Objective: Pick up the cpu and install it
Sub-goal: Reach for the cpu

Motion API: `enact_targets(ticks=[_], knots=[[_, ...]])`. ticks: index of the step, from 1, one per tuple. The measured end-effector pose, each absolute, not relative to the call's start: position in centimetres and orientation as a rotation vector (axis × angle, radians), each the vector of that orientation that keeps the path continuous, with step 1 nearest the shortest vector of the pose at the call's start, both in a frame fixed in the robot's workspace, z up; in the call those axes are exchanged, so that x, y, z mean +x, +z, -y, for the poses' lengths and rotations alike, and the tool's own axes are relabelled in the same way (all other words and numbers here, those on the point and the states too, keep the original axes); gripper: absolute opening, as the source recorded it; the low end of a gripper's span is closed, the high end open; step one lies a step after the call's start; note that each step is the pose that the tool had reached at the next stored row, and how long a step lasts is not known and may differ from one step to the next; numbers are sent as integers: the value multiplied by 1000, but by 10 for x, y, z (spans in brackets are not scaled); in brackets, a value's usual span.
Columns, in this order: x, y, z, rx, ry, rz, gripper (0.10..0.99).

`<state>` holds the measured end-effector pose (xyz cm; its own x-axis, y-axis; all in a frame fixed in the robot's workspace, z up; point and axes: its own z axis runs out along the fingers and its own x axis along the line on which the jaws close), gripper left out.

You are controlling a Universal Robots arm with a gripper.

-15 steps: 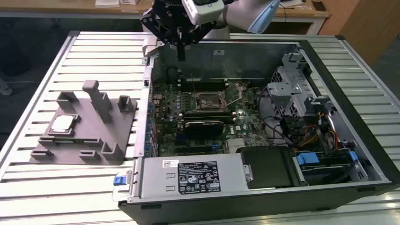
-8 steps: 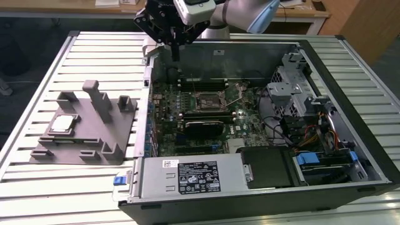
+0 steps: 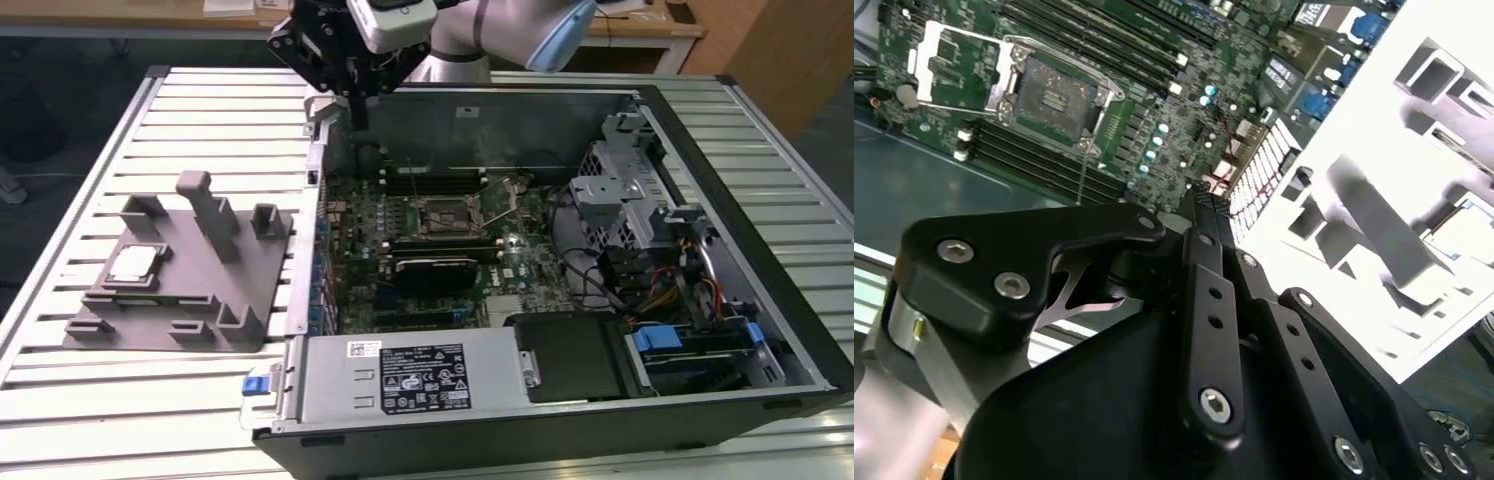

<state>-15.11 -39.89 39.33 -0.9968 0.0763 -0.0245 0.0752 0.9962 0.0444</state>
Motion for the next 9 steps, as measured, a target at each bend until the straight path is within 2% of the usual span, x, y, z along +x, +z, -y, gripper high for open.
enact_targets(ticks=[9], knots=[[-169, 393, 399, 118, 68, -3112, 106]])
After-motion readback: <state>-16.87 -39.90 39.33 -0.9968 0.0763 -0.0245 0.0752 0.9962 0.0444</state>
